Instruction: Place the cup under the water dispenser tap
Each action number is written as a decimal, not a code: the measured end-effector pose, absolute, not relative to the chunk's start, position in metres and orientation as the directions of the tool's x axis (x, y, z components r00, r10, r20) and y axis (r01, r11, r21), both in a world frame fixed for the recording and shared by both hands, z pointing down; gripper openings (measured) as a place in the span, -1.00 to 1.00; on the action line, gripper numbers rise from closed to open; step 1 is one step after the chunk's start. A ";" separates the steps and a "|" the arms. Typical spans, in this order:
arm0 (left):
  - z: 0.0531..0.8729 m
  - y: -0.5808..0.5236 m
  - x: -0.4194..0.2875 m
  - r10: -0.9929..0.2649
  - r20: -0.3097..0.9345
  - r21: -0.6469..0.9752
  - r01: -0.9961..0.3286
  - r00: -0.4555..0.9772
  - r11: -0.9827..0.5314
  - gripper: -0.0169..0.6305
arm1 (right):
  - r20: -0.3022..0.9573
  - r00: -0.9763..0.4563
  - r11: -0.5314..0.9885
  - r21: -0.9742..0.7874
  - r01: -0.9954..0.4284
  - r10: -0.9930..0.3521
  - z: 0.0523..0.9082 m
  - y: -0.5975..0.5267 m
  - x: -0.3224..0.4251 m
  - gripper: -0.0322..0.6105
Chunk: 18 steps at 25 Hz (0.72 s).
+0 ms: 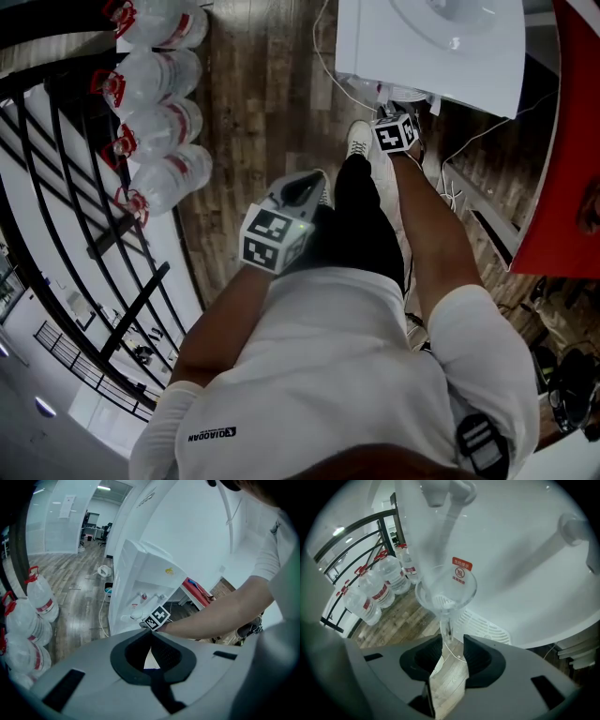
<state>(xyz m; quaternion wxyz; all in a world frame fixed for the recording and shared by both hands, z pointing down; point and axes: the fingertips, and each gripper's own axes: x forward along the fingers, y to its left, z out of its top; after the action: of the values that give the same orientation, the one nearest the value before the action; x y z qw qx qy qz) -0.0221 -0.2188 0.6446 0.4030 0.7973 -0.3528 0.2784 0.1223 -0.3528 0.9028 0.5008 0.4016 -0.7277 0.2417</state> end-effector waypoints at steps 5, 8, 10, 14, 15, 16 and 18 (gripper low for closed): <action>0.634 -0.229 -0.027 -0.364 0.715 0.435 -0.788 0.596 -0.436 -0.96 | 0.932 -0.160 0.540 0.044 -0.841 -0.324 0.890 -0.339 0.126 -0.52; 0.624 -0.230 -0.030 -0.379 0.703 0.429 -0.784 0.602 -0.449 -0.96 | 0.934 -0.168 0.496 0.010 -0.868 -0.314 0.879 -0.325 0.130 -0.52; 0.616 -0.231 -0.033 -0.394 0.691 0.434 -0.784 0.606 -0.444 -0.96 | 0.932 -0.197 0.461 -0.036 -0.887 -0.305 0.871 -0.313 0.130 -0.53; 0.597 -0.231 -0.045 -0.428 0.668 0.441 -0.787 0.609 -0.431 -0.96 | 0.920 -0.230 0.413 -0.085 -0.907 -0.316 0.840 -0.290 0.132 -0.53; 0.592 -0.231 -0.048 -0.435 0.662 0.438 -0.786 0.610 -0.436 -0.96 | 0.915 -0.235 0.411 -0.085 -0.907 -0.329 0.829 -0.287 0.132 -0.53; 0.587 -0.230 -0.050 -0.442 0.655 0.435 -0.784 0.613 -0.442 -0.96 | 0.909 -0.240 0.408 -0.086 -0.909 -0.342 0.818 -0.283 0.131 -0.53; 0.576 -0.225 -0.054 -0.452 0.641 0.430 -0.778 0.620 -0.458 -0.96 | 0.895 -0.252 0.392 -0.096 -0.915 -0.369 0.796 -0.274 0.129 -0.53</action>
<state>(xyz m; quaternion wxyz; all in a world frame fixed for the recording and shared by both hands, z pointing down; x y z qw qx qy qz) -0.0537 -0.2246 0.5755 0.3628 0.8236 -0.3734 0.2248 0.1293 -0.2737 0.7964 0.4195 0.4451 -0.7210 0.3256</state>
